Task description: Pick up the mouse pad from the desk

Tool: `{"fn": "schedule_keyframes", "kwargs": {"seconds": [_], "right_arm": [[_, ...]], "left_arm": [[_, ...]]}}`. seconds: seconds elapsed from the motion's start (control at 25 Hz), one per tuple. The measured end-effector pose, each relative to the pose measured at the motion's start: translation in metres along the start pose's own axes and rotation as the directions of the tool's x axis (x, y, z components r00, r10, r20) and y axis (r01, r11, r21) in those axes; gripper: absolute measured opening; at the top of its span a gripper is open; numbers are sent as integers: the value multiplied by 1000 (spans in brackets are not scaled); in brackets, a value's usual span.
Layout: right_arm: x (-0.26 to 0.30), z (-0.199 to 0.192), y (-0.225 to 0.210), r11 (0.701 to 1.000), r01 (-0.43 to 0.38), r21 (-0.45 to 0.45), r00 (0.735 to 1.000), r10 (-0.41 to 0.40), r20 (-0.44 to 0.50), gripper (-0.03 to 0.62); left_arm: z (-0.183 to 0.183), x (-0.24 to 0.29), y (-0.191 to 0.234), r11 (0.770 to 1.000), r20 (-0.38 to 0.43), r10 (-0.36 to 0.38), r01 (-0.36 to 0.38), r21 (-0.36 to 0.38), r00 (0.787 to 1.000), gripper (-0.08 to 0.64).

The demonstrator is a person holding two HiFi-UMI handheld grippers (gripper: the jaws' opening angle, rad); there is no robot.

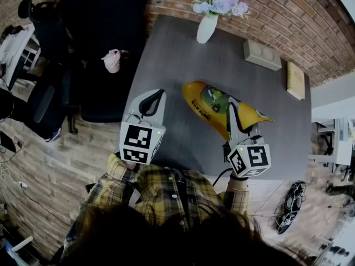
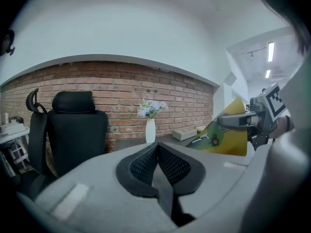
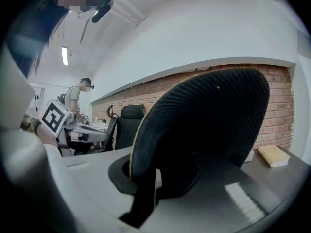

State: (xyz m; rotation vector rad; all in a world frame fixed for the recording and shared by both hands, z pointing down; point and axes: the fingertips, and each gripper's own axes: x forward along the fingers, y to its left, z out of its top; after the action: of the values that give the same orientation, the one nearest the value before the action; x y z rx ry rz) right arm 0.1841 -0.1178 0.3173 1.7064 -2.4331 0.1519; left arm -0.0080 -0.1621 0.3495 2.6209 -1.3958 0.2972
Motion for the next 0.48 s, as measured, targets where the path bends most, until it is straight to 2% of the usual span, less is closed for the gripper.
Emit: {"fn": "schedule_keyframes", "kwargs": {"seconds": [0.2,0.48], "right_arm": [[2,-4,-6,1000,27,-5,1000,-27,-13,14],[10,-9,-2,1000,20,-21,999,-20,-39,14]], "left_arm": [[-1,1,3,1000,1,0,0,-31,1000,-3],[-2,6,10,1000,-4,9,-9,-18,1000,-3]]}}
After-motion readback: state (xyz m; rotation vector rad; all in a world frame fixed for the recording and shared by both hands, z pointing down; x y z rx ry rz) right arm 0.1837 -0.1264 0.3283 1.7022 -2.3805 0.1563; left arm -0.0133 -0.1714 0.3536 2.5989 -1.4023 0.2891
